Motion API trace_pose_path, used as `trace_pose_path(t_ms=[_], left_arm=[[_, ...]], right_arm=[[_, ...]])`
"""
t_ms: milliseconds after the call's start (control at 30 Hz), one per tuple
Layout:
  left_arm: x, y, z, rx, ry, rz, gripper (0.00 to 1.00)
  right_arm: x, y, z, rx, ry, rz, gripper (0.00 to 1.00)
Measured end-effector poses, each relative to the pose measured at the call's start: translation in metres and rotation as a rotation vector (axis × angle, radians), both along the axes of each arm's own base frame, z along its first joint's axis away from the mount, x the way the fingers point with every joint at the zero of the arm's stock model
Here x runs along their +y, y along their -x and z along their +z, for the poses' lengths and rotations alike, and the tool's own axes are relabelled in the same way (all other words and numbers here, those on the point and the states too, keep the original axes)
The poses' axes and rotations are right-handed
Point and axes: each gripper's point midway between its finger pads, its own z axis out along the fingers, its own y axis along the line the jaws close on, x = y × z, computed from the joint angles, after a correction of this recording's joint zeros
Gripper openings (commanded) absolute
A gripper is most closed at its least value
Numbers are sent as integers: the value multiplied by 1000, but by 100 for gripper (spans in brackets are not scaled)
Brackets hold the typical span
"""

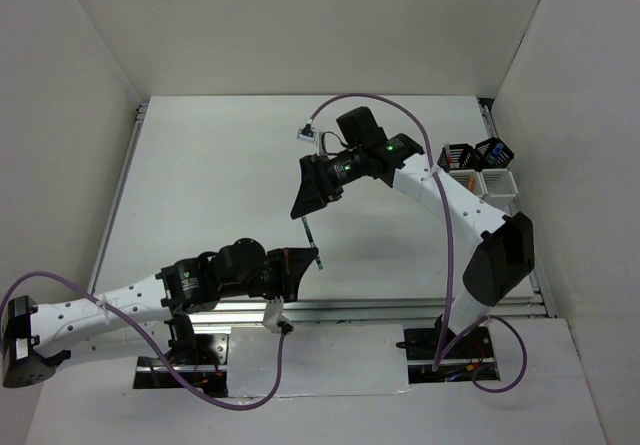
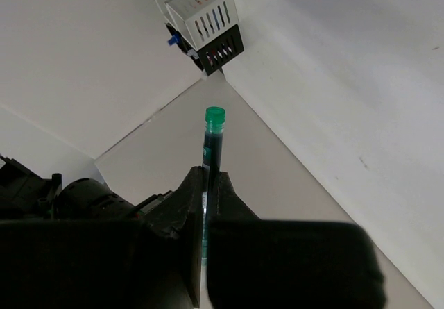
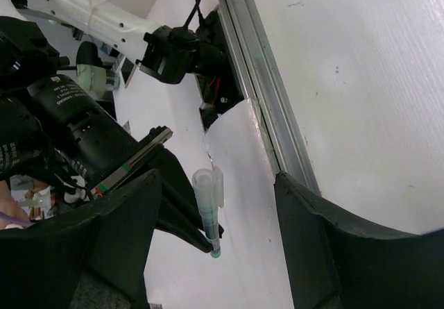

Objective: Sort the stationery into containers
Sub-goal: Pick up the pen from the center of the board, then place the pen in the storage box.

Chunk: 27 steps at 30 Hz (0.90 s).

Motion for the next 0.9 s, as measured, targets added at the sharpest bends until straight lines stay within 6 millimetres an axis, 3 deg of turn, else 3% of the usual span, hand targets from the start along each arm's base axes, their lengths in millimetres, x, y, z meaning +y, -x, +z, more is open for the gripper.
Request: trace_pose_path(t_ms=[67,233,400,467,567,633,667,767,900], left_arm=[[-1,2,-1,2,-4,-6,0],[-1,4,-2,5,-9,-11,0],[0,4,-3,8,-10,-11,0],[0,4,-3,9,-11,-11,0],[0,5,-2,6,-10,-13,1],[0,5,-1,7,-5,-13,14],[1,5,-1,8,-4,-13,39],[0,6,0,17,19,-10,68],[1,8,5,21,55,-9,79]], right_arm=[[3,-2,1,1,-1,1,69],[10,-5,7,-15,-16,18,42],[13,4,7,-13,-14,45,46],[12,7,5,-10,-6,55,39],[12,8,4,-22,-2,63,19],[12,8,3,-22,3,63,6],[11,8,3,-16,6,61,2],[11,8,4,-23,7,62,0],[9,6,3,-19,10,54,0]])
